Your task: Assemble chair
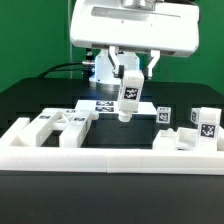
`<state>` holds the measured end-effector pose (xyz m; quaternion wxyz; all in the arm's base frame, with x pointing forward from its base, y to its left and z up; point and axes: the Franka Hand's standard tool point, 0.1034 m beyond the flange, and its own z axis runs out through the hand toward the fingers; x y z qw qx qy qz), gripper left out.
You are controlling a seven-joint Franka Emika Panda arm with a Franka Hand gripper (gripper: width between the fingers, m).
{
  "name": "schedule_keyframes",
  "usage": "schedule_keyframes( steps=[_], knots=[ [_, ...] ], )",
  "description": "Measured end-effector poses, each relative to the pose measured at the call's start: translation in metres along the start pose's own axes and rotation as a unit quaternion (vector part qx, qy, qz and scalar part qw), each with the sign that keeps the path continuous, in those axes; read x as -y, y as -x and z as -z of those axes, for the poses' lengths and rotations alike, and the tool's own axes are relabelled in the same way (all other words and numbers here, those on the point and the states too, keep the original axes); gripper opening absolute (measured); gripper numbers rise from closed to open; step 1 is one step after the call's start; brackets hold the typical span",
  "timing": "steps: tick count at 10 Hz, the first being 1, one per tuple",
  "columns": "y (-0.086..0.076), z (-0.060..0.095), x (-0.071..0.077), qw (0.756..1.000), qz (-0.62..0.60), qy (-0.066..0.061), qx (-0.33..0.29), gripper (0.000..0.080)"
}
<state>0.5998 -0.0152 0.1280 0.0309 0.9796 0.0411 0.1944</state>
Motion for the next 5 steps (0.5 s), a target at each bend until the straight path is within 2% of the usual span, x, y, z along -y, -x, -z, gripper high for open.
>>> schedule_keyframes(
  steps=[4,5],
  knots=[
    [-0.010,0.000,0.043,1.000,0.003,-0.021,-0.017,0.0291],
    [-0.007,-0.003,0.048,1.000,-0.011,-0.024,-0.014,0.0291]
  ],
)
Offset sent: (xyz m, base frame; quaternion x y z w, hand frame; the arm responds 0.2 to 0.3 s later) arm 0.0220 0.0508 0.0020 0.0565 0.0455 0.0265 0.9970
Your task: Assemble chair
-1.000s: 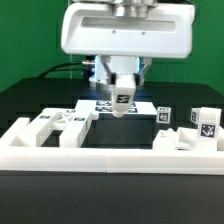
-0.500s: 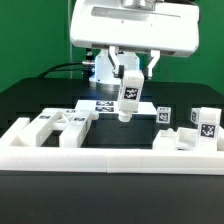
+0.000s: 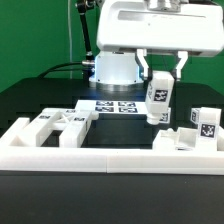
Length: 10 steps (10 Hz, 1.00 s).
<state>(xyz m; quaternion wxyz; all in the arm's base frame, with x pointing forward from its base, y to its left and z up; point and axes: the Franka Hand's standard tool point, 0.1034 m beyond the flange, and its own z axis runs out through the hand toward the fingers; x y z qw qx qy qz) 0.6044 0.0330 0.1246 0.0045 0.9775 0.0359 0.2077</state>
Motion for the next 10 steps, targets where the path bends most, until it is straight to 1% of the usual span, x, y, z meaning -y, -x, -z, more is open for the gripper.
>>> schedule_keyframes(
  steps=[4,5,7,9,10],
  knots=[
    [0.001,-0.001,0.000,1.000,0.002,0.000,0.001,0.0291],
    [0.002,-0.006,0.007,1.000,0.002,-0.003,0.003,0.0291],
    [-0.008,-0.010,0.004,1.000,0.000,-0.007,-0.002,0.0291],
    [-0.007,-0.011,0.004,1.000,0.001,-0.005,-0.009,0.0291],
    [-0.010,-0.010,0.003,1.000,0.003,-0.001,-0.023,0.0291]
  ],
)
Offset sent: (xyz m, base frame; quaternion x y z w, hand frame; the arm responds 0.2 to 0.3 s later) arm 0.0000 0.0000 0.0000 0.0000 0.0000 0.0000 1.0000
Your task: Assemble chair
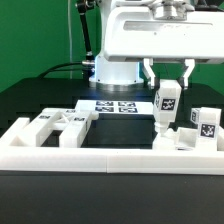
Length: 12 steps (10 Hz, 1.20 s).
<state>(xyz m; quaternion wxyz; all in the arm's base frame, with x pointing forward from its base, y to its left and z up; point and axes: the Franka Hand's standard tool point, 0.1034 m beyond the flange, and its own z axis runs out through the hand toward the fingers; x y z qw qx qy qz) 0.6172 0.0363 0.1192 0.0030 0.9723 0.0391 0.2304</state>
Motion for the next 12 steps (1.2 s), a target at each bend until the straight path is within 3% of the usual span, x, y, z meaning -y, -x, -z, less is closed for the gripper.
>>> schedule_keyframes(
  steps=[1,12],
  knots=[
    [0.001,-0.001,-0.002,1.000,0.002,0.007,-0.023,0.0291],
    [0.010,-0.015,0.011,1.000,0.012,0.004,-0.023,0.0291]
  ],
)
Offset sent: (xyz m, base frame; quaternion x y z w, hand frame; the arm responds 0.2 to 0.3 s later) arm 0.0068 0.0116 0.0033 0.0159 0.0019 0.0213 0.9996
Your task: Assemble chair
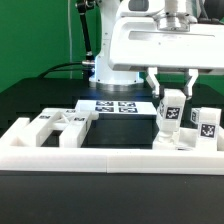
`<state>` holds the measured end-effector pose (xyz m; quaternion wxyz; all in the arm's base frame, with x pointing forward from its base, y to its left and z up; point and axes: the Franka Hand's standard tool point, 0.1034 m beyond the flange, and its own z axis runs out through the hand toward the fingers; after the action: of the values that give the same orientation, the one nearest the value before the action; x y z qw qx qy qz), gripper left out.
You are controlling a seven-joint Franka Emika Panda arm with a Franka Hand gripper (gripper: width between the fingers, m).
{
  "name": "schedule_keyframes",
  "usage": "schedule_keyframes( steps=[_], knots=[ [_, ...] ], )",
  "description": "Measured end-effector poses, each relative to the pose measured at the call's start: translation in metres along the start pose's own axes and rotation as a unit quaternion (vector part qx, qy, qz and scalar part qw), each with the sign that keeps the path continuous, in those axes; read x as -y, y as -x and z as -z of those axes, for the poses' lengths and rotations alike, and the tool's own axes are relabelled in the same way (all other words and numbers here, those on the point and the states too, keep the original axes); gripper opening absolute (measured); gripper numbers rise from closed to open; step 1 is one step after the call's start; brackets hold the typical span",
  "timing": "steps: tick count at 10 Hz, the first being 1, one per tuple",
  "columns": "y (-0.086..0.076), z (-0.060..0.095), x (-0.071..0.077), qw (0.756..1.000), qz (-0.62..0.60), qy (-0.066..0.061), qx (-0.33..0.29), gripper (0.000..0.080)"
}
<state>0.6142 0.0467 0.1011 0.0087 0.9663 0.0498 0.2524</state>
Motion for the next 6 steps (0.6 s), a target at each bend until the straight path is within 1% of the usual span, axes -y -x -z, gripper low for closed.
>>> schedule_keyframes(
  steps=[5,6],
  knots=[
    [0.0090,-0.0073,0.0022,1.000,0.003,0.000,0.007,0.0291],
    [0.0086,-0.0080,0.0030,1.000,0.004,0.001,0.002,0.0291]
  ],
)
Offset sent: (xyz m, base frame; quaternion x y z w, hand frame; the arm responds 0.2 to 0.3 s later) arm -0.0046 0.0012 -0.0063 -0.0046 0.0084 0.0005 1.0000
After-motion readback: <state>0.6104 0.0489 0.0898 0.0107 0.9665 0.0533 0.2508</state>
